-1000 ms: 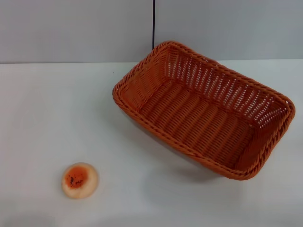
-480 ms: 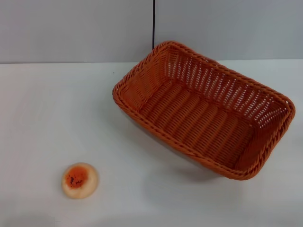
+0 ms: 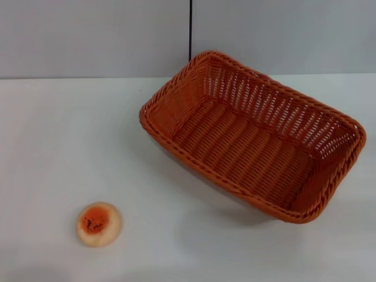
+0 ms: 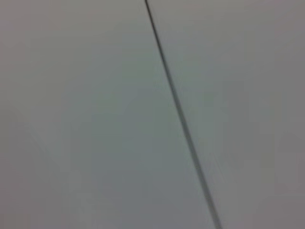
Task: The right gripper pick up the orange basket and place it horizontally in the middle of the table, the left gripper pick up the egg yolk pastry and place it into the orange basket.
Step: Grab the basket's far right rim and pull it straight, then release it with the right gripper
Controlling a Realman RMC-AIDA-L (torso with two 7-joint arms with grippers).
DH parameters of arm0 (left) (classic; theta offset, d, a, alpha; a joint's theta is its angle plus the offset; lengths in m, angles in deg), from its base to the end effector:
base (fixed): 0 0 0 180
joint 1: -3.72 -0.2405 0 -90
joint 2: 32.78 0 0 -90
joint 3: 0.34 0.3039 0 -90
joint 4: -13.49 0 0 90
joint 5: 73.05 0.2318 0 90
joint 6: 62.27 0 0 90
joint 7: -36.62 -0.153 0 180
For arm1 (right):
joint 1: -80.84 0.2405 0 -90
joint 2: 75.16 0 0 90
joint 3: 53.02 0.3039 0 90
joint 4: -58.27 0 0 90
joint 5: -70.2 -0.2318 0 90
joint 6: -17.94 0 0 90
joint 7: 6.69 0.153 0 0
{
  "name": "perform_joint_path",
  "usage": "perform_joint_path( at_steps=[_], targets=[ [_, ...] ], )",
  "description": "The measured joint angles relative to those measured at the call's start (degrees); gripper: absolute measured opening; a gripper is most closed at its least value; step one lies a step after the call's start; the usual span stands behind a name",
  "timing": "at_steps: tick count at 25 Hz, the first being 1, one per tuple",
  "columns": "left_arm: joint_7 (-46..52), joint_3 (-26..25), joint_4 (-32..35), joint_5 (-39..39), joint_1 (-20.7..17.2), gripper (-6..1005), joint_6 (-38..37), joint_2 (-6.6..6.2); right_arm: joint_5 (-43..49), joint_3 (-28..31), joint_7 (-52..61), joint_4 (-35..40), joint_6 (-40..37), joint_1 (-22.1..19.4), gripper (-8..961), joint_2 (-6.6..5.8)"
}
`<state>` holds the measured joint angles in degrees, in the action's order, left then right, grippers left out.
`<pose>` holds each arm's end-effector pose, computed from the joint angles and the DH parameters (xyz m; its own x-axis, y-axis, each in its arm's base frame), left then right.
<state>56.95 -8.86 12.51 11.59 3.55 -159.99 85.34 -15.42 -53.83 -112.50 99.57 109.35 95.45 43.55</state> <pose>-0.4704 0.1463 0.0265 0.6629 -0.2060 0.7198 0.7487 0.1810 -0.6377 0.4358 0.2732 0.1309 0.4789 0.0479 -0.8765 -0.8370 -0.2763 -0.4724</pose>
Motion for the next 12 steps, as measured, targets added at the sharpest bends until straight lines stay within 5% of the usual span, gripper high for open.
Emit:
perform_joint_path(
  at_steps=[4, 7, 8, 9, 12],
  targets=[
    [-0.01, 0.0, 0.19, 0.0, 0.26, 784, 0.74, 0.0, 9.71, -1.96, 15.1, 10.88, -0.03, 3.29, 818, -0.5],
    [-0.02, 0.1, 0.28, 0.0, 0.33, 784, 0.87, 0.01, 18.59, -8.8, 29.26, 19.45, 0.17, 6.26, 818, -2.13],
    [-0.03, 0.48, 0.58, 0.01, 0.32, 784, 0.82, 0.01, 22.85, -15.52, 37.79, 22.12, 0.5, 8.0, 818, -4.31],
    [-0.03, 0.53, 0.68, 0.03, 0.31, 784, 0.79, 0.01, 22.85, -15.52, 37.79, 22.12, 0.5, 8.0, 818, -4.31],
    [-0.03, 0.99, 0.81, 0.07, 0.13, 784, 0.72, 0.03, 27.36, -25.85, 48.46, 23.31, 0.76, 11.41, 818, -8.53]
  ],
)
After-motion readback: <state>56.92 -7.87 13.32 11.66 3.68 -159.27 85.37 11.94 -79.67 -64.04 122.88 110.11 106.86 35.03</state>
